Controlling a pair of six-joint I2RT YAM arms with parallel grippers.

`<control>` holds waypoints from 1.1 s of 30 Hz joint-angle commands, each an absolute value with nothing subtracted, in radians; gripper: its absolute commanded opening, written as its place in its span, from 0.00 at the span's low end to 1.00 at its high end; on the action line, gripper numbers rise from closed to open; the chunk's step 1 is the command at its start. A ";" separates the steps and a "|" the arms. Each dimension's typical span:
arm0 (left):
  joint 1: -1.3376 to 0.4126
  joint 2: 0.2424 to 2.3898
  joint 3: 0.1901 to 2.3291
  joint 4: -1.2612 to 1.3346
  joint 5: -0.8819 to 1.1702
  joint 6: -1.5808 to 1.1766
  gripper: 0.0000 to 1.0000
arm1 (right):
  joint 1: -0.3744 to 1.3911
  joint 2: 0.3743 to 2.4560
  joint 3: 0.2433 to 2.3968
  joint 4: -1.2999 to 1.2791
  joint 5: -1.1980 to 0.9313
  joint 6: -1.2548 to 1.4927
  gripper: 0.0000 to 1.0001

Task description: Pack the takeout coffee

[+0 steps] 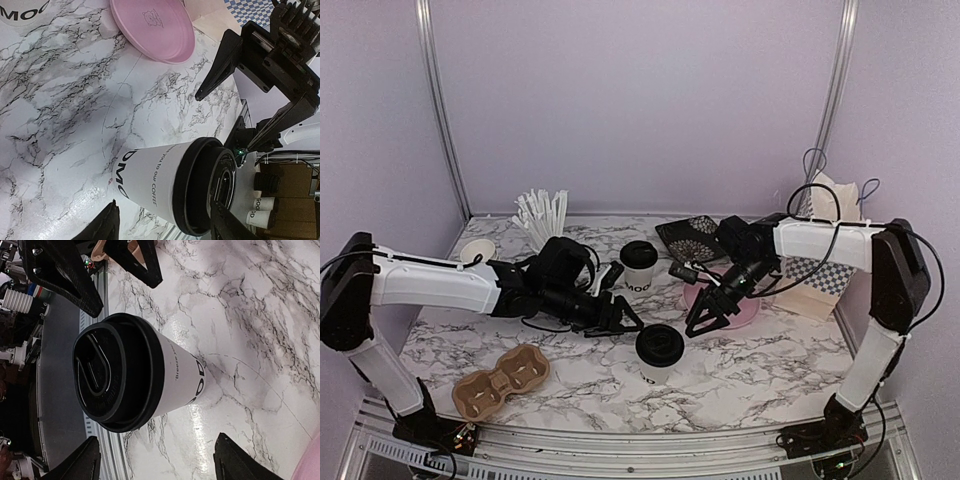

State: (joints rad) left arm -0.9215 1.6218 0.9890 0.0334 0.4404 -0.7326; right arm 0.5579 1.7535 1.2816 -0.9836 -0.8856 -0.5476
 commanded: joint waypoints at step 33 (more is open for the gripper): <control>-0.934 1.816 1.033 -0.136 0.398 -0.706 0.31 | 0.597 1.918 1.315 -0.910 -0.795 -0.440 0.58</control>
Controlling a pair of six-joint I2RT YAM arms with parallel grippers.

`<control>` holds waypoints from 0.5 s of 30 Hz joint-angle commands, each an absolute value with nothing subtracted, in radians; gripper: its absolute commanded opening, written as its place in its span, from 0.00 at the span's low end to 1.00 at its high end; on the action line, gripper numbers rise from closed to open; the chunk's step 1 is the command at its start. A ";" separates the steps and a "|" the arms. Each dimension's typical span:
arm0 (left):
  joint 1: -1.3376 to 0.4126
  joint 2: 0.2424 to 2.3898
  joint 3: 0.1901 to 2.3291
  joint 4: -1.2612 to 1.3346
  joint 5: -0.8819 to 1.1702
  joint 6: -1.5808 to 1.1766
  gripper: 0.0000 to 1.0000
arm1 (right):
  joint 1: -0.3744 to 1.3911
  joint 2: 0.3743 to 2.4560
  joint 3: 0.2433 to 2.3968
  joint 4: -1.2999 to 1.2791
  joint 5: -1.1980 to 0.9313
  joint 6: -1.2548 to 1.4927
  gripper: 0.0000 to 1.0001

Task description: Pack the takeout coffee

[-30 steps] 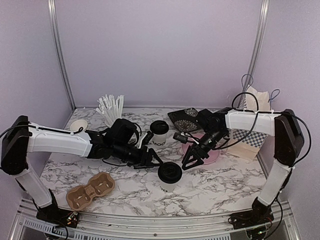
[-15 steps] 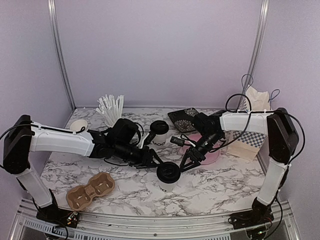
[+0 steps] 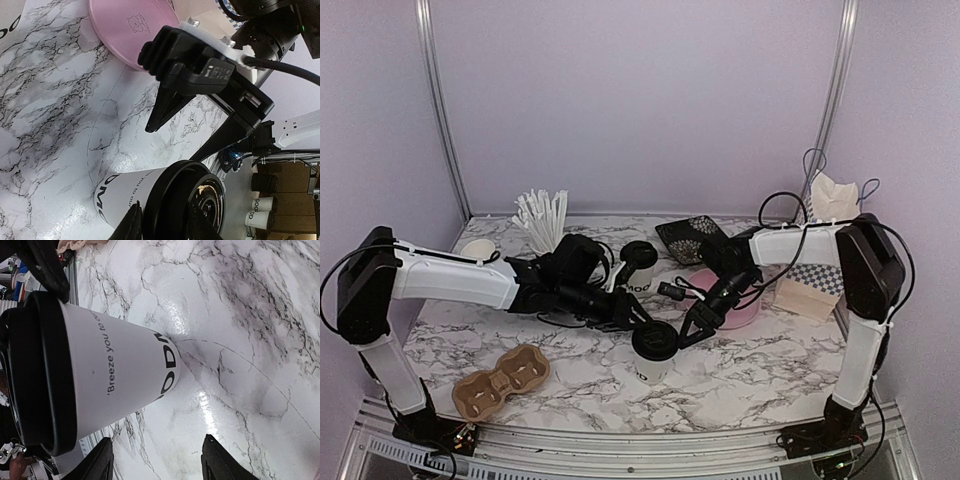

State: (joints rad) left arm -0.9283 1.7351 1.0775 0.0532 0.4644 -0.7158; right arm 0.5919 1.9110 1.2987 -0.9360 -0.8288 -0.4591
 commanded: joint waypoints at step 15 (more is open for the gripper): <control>-0.959 1.655 1.072 -0.068 0.380 -0.621 0.54 | 0.587 1.806 1.309 -0.929 -0.785 -0.473 0.62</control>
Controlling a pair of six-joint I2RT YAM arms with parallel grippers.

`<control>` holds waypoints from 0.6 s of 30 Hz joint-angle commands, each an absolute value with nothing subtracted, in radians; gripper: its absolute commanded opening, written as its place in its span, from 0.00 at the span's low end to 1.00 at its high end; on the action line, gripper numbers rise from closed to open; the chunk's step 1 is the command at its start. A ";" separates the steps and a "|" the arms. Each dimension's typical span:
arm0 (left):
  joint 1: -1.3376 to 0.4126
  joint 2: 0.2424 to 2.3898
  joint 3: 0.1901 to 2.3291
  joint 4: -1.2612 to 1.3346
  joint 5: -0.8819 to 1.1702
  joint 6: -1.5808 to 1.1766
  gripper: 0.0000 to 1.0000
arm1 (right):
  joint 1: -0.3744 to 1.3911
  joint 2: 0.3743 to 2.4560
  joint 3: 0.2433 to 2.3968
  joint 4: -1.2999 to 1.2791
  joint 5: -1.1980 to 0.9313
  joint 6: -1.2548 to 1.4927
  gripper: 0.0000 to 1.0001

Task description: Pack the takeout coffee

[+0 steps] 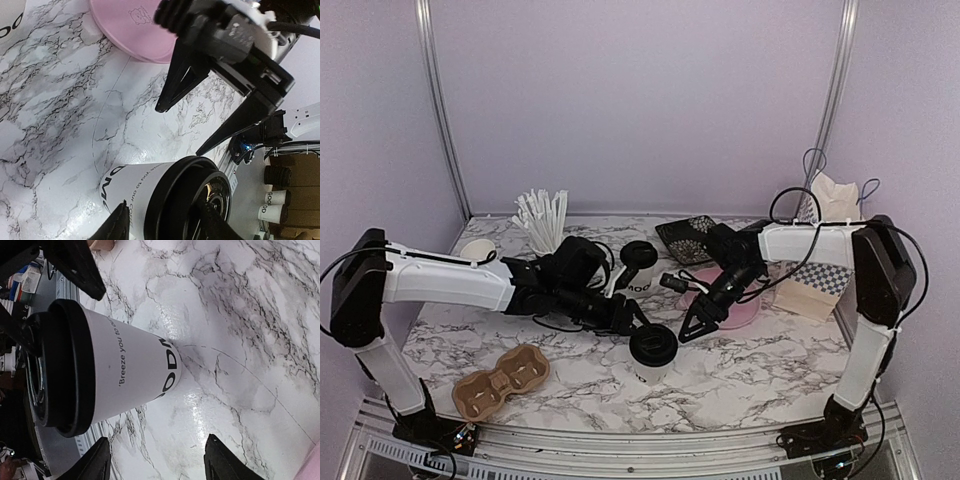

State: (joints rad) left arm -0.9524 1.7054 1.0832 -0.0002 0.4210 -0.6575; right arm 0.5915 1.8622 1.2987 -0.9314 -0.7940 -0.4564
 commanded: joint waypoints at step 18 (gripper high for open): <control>-0.914 1.536 0.886 0.096 0.368 -0.831 0.37 | 0.579 1.874 1.414 -1.025 -0.973 -0.529 0.64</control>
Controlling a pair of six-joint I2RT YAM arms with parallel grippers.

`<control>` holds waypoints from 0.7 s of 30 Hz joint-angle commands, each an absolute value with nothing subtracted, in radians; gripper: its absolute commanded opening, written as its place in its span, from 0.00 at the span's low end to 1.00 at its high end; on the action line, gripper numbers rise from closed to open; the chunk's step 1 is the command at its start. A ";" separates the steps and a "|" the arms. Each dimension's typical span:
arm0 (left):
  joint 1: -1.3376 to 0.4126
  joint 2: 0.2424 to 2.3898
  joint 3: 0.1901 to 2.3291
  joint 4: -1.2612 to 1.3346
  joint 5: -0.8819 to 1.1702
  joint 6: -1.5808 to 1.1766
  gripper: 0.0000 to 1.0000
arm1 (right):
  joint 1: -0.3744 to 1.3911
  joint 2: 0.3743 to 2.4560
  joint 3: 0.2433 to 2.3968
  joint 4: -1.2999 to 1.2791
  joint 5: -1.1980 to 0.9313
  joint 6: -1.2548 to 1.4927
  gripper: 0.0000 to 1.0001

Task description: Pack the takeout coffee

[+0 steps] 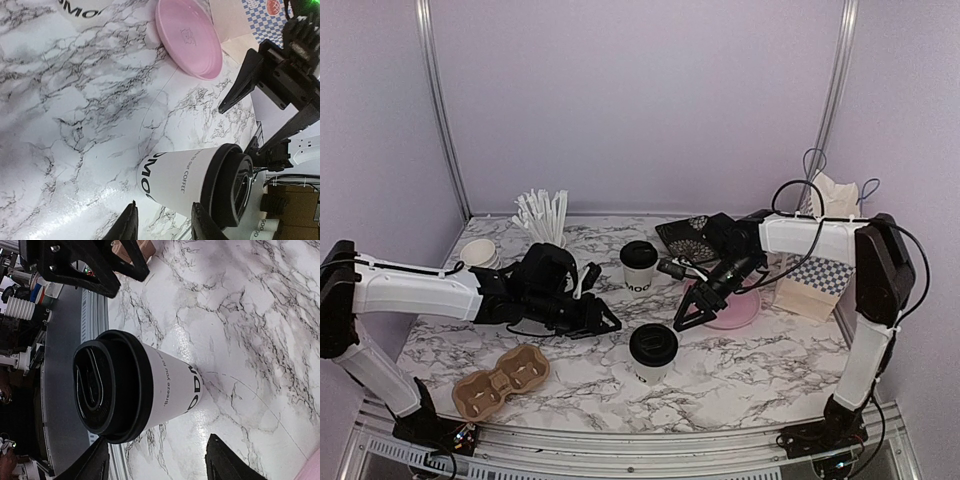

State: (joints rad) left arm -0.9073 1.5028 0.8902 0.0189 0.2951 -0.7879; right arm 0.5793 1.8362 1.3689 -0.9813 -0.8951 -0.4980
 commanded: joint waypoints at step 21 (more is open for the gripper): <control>-0.939 1.614 0.914 0.127 0.446 -0.823 0.35 | 0.604 1.891 1.389 -1.004 -0.930 -0.504 0.61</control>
